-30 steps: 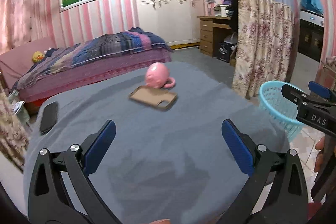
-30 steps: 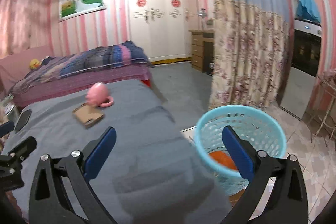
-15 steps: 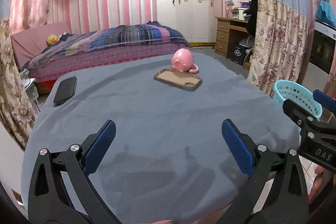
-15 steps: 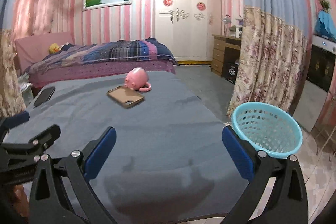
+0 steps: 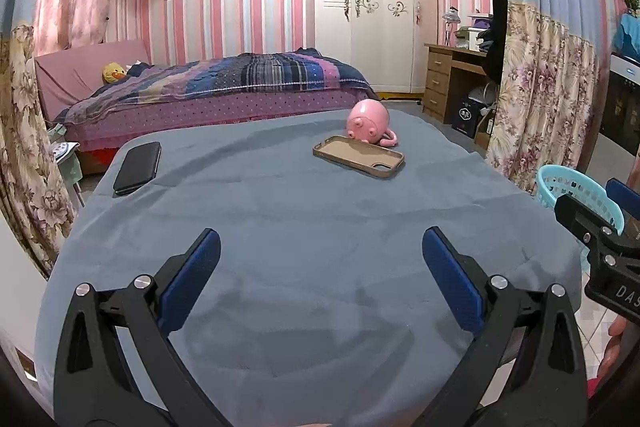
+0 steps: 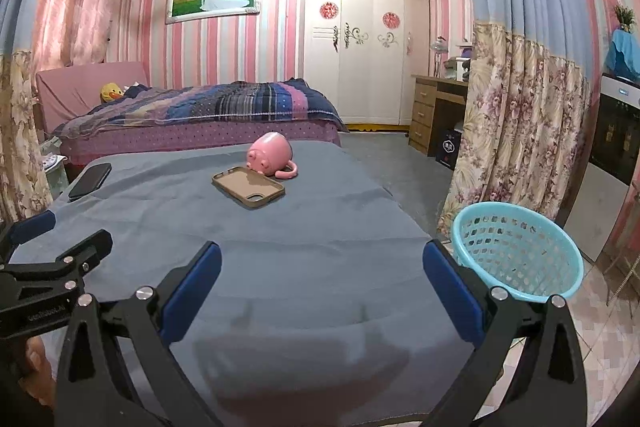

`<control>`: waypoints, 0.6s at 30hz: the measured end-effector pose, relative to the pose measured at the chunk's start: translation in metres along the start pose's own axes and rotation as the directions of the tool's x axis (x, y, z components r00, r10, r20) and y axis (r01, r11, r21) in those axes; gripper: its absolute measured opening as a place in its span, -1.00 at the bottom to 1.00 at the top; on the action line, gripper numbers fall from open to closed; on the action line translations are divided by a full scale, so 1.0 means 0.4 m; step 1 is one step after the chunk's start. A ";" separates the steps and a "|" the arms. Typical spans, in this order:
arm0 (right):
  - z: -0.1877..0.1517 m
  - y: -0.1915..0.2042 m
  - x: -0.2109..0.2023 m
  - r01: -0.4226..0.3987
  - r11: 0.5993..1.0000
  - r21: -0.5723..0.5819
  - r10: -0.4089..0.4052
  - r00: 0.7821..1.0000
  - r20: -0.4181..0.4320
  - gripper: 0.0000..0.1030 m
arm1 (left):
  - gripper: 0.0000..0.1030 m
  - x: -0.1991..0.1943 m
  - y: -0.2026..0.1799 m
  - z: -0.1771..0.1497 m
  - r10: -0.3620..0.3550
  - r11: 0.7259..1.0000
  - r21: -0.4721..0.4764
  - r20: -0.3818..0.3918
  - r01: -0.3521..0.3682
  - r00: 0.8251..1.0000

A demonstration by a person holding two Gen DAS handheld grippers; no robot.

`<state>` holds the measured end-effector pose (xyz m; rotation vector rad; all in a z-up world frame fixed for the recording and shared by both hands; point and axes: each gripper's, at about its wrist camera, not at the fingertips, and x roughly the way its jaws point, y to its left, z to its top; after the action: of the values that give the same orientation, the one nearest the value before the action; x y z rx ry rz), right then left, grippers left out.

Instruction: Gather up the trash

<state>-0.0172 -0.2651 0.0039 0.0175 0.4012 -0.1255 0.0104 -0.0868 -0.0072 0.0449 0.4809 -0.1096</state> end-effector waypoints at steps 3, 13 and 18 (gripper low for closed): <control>-0.002 -0.002 0.002 -0.006 1.000 0.008 0.006 1.000 -0.001 0.91 | 0.89 -0.003 -0.002 0.001 -0.002 1.000 0.003 0.007 0.002 1.000; -0.008 0.011 0.008 -0.017 1.000 0.001 0.017 1.000 -0.007 0.91 | 0.89 -0.006 0.000 -0.004 0.001 1.000 -0.002 0.007 -0.001 1.000; -0.008 0.009 0.014 -0.018 1.000 0.000 0.018 1.000 -0.012 0.91 | 0.89 -0.008 0.002 -0.001 0.010 1.000 -0.001 0.017 -0.010 1.000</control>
<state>-0.0128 -0.2619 -0.0013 0.0222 0.4126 -0.1078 0.0075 -0.0858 -0.0060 0.0451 0.4637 -0.0998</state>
